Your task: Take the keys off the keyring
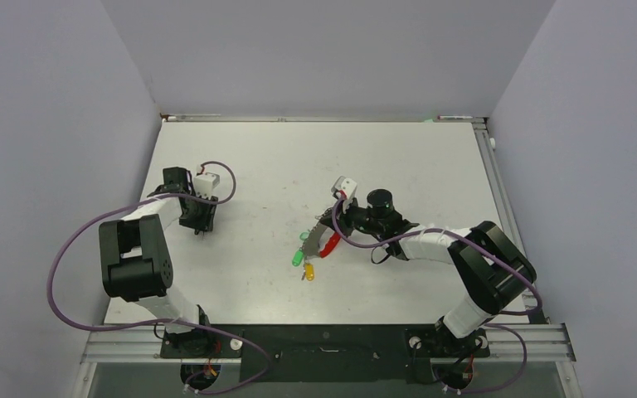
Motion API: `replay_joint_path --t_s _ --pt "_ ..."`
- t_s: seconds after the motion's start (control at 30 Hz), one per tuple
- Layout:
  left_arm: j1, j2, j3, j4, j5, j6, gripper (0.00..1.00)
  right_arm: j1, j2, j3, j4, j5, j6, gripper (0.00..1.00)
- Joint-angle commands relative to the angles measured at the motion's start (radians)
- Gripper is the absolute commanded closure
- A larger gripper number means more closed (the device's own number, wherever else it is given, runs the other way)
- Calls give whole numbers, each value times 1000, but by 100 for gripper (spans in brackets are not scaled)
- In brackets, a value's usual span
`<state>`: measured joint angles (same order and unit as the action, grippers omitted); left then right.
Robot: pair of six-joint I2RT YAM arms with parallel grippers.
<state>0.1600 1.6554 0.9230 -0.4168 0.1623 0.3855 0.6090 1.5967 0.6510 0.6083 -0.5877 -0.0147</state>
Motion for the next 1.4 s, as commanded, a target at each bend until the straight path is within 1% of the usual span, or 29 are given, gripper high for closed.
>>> replay_joint_path --t_s 0.0,0.07,0.13,0.23,0.3,0.33,0.4,0.5,0.57,0.67,0.7,0.77,0.83,0.9,1.0,1.07,1.2,1.27,1.37 --pt "7 -15 -2 9 34 25 53 -11 -7 39 14 32 0 95" --pt "7 -44 1 -1 63 37 43 -15 -9 37 12 32 6 95" --pt "4 -81 11 -14 95 41 30 -18 -5 35 14 31 14 95" --pt "-9 -142 44 -61 163 39 18 -20 1 37 13 29 26 95" --pt "-40 -202 66 -110 241 25 7 -21 8 42 14 32 55 95" --pt "-62 -226 76 -125 280 8 5 -21 10 44 14 30 61 95" --pt "-141 -268 86 -142 364 -35 4 -22 12 43 17 31 80 95" --pt "-308 -302 47 -71 443 -151 4 -21 14 41 18 29 90 95" --pt "-407 -304 -1 28 475 -237 5 -21 11 40 21 28 94 95" --pt "-501 -284 -95 257 502 -387 9 -22 3 35 32 25 101 95" --pt "-520 -268 -116 326 499 -444 10 -22 -1 34 35 23 102 95" --pt "-544 -223 -138 430 494 -495 12 -22 -12 32 33 19 103 95" --pt "-553 -174 -151 507 524 -534 15 -22 -25 25 36 18 102 95" --pt "-557 -116 -152 555 572 -570 19 -22 -35 21 35 12 105 95" --pt "-577 -42 -142 592 645 -609 32 -20 -41 21 34 8 107 95" --pt "-591 -9 -146 628 676 -638 37 -20 -42 22 33 6 106 95" --pt "-627 44 -152 677 681 -670 45 -15 -46 25 39 -1 107 95" --pt "-635 68 -143 695 706 -692 55 -11 -45 29 37 -6 106 95" --pt "-633 85 -126 698 749 -723 76 -11 -52 30 29 -31 101 95"
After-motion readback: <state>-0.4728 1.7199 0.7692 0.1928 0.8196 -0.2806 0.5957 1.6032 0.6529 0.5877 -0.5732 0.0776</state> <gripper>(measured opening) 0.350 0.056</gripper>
